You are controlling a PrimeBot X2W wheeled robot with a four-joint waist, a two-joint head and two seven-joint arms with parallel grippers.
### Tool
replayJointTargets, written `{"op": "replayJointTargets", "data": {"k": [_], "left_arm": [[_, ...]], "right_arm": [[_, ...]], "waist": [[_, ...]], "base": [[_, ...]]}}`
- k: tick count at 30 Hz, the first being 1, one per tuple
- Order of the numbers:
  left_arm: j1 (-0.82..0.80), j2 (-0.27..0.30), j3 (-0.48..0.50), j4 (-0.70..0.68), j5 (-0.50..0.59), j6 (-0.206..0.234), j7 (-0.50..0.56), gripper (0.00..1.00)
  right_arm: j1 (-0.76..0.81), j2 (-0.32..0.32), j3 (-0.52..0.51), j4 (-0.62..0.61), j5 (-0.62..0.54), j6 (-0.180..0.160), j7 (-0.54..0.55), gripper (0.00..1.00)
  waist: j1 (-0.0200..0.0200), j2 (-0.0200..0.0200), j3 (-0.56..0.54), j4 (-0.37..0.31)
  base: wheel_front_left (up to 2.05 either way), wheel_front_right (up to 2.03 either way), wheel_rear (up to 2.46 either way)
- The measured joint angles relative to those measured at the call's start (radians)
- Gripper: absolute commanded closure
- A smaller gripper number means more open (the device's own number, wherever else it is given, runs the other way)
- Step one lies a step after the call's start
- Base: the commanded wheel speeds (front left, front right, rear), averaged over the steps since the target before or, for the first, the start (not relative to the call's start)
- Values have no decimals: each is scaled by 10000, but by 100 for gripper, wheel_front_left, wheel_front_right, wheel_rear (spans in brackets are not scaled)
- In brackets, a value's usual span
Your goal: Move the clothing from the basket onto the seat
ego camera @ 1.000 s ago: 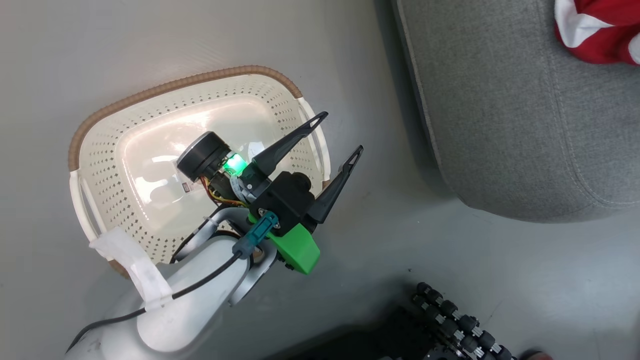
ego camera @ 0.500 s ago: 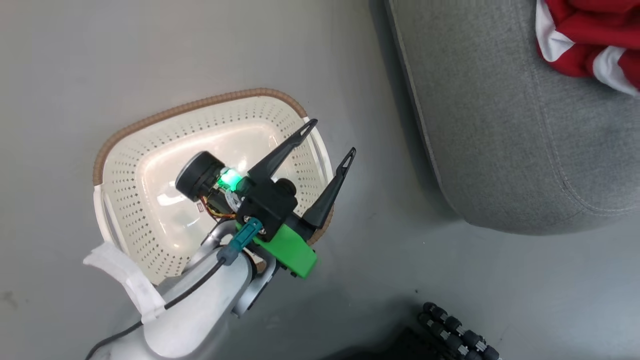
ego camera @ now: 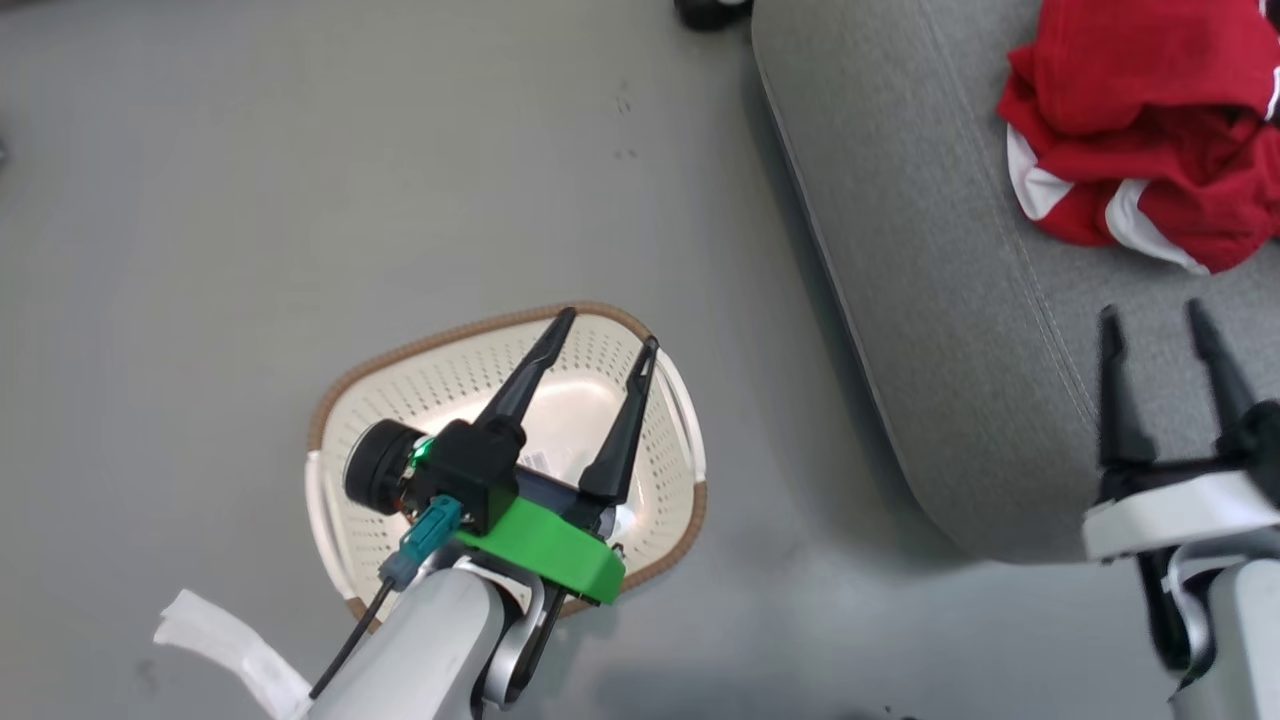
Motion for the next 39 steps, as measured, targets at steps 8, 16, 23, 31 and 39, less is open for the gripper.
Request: {"op": "replayJointTargets", "data": {"k": [8,16,23,31,39], "left_arm": [[1813,-349,1946,-683,708,-69,-15,0],[3910,-848,4082,-1440,1544,-466,-17,0],[5346,-1043,5509,-1597,2357,-940,-17,0],[6450,-1237,6378,-1448,3030,-1235,-17,0],[6806,-1289,6508,-1256,3204,-1511,-17,0]], "right_arm": [[901,13,1509,-265,380,0,0,0],[1545,132,2034,-286,610,0,0,0],[2212,215,2211,-376,464,0,0,0],[2825,267,2412,-311,240,0,0,0],[3104,257,2479,-224,163,0,0,0]], "waist": [[-1,0,-1488,801],[-1,0,-2819,1521],[-1,0,-3864,2007],[-1,0,-4707,2332],[-1,0,-4988,2394]], "base": [[0,0,0],[0,0,0],[0,0,0],[0,0,0],[0,0,0]]}}
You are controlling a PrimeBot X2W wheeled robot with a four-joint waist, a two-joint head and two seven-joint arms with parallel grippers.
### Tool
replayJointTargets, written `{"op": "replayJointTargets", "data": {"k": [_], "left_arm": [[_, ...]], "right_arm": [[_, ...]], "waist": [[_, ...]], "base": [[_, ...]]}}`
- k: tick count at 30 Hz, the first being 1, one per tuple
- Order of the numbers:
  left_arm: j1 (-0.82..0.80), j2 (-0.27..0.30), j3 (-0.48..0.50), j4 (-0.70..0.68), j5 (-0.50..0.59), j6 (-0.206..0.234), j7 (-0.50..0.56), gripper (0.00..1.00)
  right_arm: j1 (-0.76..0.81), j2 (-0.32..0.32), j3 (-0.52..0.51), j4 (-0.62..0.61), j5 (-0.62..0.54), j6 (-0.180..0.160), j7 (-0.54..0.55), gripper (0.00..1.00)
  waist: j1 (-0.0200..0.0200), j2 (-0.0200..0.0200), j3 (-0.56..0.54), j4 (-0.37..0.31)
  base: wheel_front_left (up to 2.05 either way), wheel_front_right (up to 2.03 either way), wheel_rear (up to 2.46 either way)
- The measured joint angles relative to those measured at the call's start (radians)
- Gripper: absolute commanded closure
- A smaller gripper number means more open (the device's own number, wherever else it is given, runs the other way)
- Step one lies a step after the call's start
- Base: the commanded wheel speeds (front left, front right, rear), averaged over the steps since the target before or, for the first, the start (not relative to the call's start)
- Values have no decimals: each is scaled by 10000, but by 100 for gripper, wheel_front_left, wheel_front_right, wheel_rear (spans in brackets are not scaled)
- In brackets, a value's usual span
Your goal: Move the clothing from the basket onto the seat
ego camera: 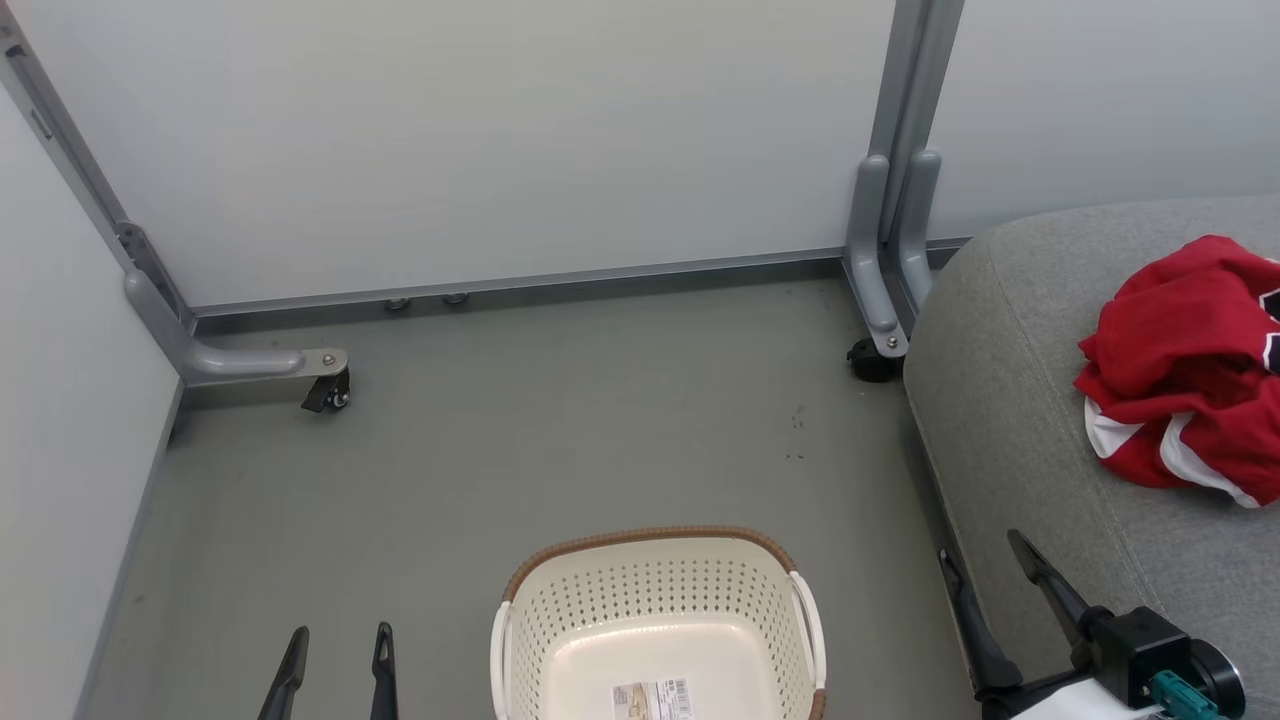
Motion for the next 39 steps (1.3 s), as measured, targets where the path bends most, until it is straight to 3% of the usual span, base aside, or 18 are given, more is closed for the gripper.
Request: {"op": "replayJointTargets", "data": {"k": [8,9,15,39], "left_arm": [[-11,-6,-201,107,-73,-15,0,0],[-12,-10,-242,142,-50,-15,0,100],[9,-35,-286,602,-111,-15,17,100],[-931,88,-27,1074,-4732,-161,957,100]], "right_arm": [[0,-42,81,17,0,0,0,0],[5,-46,82,21,2,0,0,100],[106,107,144,454,107,2,29,100],[-423,136,-291,769,4529,2,991,100]], "waist": [[0,0,-73,10],[0,0,-92,19],[0,0,-92,23],[1,0,82,35]], "base": [[0,0,0],[0,0,0],[0,0,0],[0,0,0]]}}
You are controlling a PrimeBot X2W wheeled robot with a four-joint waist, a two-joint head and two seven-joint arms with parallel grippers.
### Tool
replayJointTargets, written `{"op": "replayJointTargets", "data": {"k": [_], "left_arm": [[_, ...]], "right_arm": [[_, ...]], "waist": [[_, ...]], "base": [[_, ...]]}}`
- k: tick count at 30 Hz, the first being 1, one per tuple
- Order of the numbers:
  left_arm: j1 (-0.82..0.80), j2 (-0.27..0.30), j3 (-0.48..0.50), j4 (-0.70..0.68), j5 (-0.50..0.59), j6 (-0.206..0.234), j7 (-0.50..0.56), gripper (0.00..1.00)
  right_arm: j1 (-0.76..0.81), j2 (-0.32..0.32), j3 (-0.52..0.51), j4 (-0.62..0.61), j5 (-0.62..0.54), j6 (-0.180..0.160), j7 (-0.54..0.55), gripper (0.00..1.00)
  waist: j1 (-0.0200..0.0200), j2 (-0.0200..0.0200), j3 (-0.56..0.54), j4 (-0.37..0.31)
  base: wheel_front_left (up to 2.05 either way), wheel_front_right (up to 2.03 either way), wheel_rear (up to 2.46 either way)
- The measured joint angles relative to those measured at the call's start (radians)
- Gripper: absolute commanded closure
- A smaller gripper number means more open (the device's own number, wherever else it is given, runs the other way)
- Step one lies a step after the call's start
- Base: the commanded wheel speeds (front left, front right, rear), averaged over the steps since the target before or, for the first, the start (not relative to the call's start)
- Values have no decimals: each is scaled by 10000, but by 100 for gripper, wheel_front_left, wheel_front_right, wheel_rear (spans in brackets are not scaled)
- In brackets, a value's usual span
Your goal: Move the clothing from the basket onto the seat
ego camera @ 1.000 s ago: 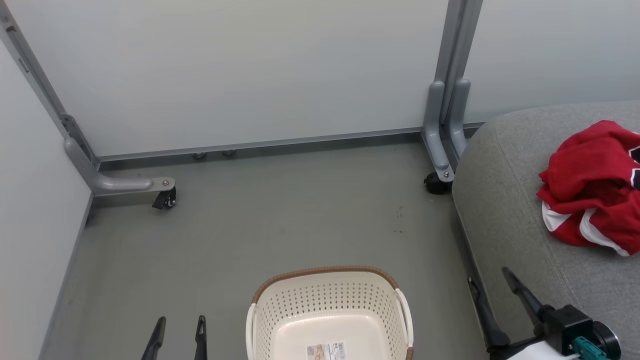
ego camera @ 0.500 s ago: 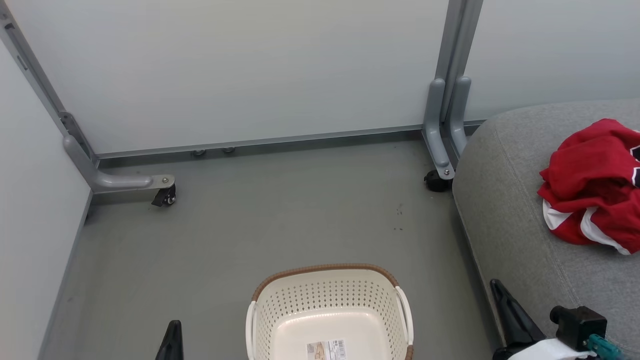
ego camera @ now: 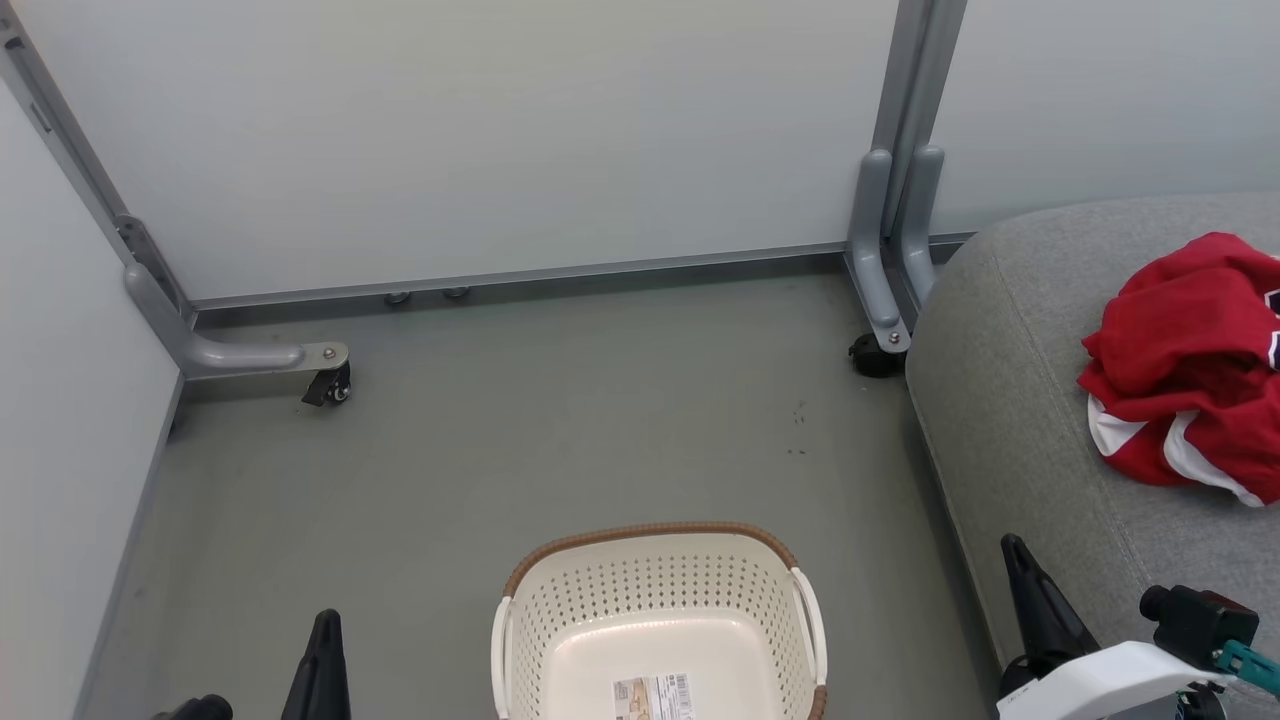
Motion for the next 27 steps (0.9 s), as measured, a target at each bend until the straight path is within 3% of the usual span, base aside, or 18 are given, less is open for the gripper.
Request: {"op": "replayJointTargets", "data": {"k": [27], "left_arm": [[-998,111,360,305,-3820,-146,851,100]], "right_arm": [[-643,105,-491,238,3672,-2,884,100]], "waist": [[1,0,192,13]], "base": [[0,0,0]]}}
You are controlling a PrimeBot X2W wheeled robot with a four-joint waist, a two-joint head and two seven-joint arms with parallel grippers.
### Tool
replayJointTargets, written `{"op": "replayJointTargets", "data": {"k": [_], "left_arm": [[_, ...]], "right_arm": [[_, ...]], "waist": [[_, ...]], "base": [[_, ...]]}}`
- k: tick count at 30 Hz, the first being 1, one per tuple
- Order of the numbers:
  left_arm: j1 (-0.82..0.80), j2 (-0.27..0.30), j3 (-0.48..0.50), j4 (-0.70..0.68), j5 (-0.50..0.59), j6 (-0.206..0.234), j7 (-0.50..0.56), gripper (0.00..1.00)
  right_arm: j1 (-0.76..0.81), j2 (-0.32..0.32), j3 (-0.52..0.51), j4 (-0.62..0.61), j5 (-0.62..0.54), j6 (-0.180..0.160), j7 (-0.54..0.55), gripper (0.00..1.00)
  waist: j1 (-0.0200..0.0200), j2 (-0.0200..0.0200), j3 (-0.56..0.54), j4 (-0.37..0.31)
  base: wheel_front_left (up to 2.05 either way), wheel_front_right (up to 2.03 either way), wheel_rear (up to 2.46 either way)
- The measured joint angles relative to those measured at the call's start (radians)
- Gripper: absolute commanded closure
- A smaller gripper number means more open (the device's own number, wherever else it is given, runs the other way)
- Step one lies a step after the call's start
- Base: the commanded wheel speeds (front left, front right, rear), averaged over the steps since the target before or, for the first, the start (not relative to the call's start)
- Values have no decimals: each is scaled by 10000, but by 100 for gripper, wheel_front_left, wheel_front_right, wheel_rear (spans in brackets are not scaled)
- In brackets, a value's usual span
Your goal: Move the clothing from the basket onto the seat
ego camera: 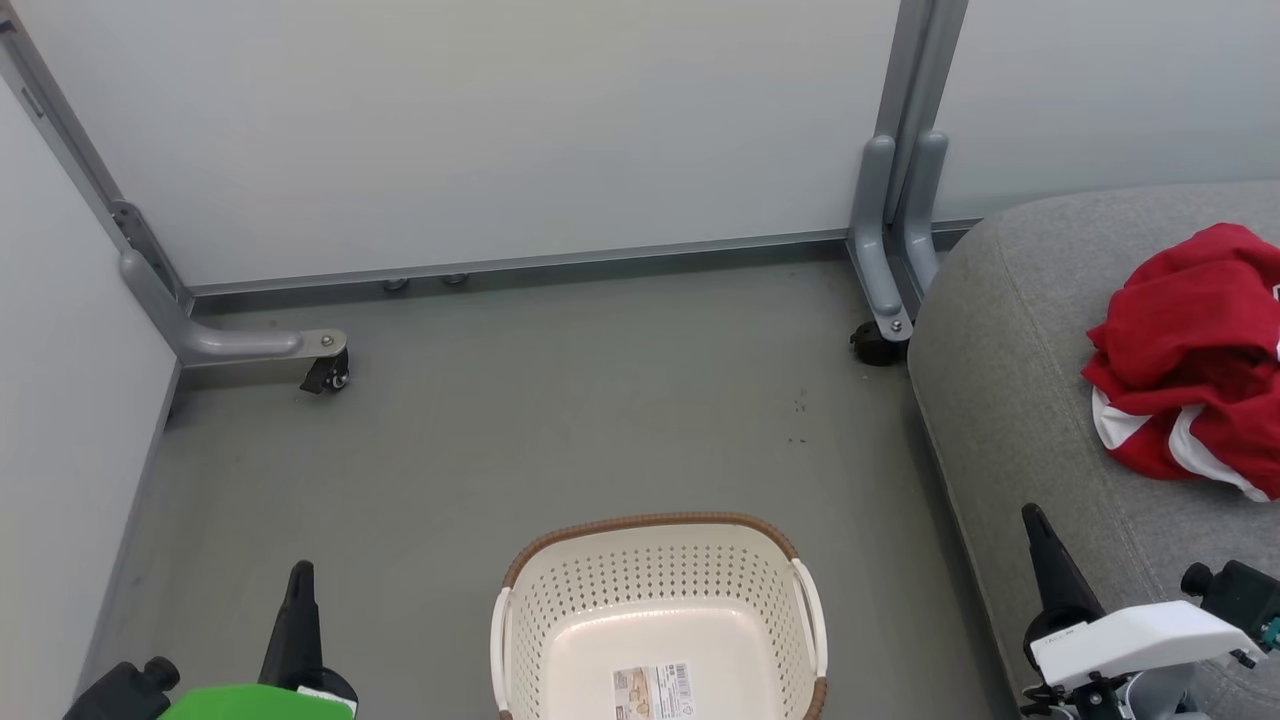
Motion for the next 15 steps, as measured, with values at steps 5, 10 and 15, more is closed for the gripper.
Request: {"op": "replayJointTargets", "data": {"k": [5,10,15], "left_arm": [[-174,8,56,59,-596,-38,132,100],[-305,15,119,109,-1149,-46,297,100],[-456,17,186,148,-1664,-58,426,100]], "right_arm": [[-70,27,-84,35,577,0,155,100],[-202,44,-171,69,1133,0,313,100],[-244,67,-255,113,1639,0,420,100]], "waist": [[0,0,36,3],[0,0,72,6],[0,0,107,8]], "base": [[0,0,0],[0,0,0],[0,0,0]]}}
